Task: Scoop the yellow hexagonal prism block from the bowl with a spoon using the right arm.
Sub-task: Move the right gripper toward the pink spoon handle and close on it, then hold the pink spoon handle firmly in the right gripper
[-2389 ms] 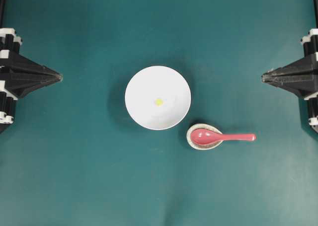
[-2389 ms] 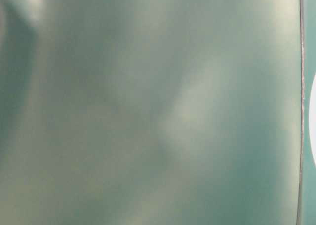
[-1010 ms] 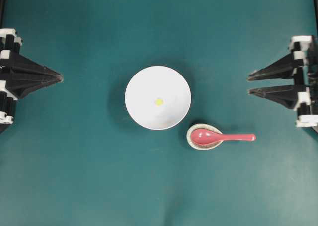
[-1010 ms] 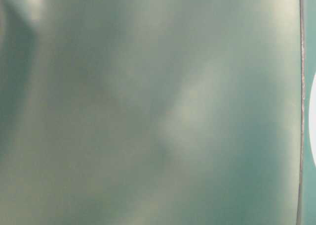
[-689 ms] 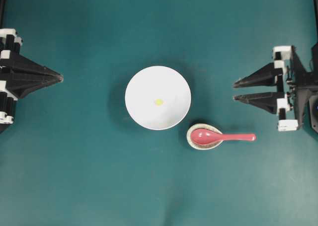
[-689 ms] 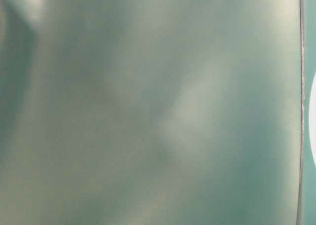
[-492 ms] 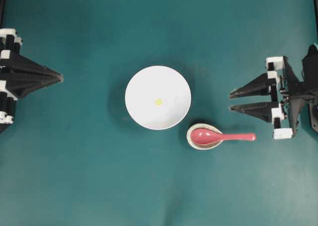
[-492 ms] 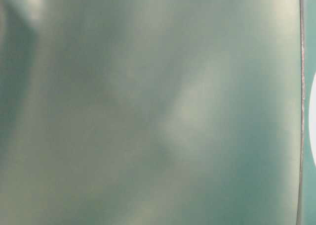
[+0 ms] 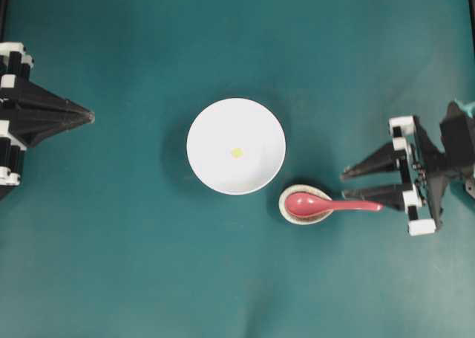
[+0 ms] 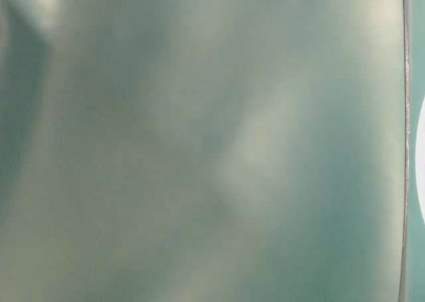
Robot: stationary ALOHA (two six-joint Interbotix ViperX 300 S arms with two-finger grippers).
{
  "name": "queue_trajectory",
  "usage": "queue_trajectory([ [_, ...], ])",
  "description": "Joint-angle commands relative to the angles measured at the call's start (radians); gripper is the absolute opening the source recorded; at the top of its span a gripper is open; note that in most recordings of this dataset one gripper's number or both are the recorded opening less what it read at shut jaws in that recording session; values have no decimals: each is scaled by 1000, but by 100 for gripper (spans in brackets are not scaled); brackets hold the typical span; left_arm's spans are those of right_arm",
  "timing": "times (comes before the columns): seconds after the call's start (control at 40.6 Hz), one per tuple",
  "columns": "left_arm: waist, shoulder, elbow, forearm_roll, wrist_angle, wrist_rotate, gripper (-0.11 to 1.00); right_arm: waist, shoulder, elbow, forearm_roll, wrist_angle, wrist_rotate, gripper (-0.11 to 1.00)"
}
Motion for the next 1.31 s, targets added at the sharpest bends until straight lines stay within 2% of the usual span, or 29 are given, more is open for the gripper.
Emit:
queue_trajectory([
  [0.0,0,5,-26,2,-6,-2,-1,41,46,5,34,-94,-2,41],
  [0.172,0,5,-26,2,-6,-2,-1,104,166,8,118,-209,-2,41],
  [0.468,0,5,-25,2,-5,-2,-1,186,364,-5,218,-337,-2,41],
  [0.763,2,5,-26,2,-5,-2,-1,201,443,0,230,-387,0,41],
  [1.28,2,5,-26,3,-6,-2,-1,215,522,2,230,-391,81,41],
])
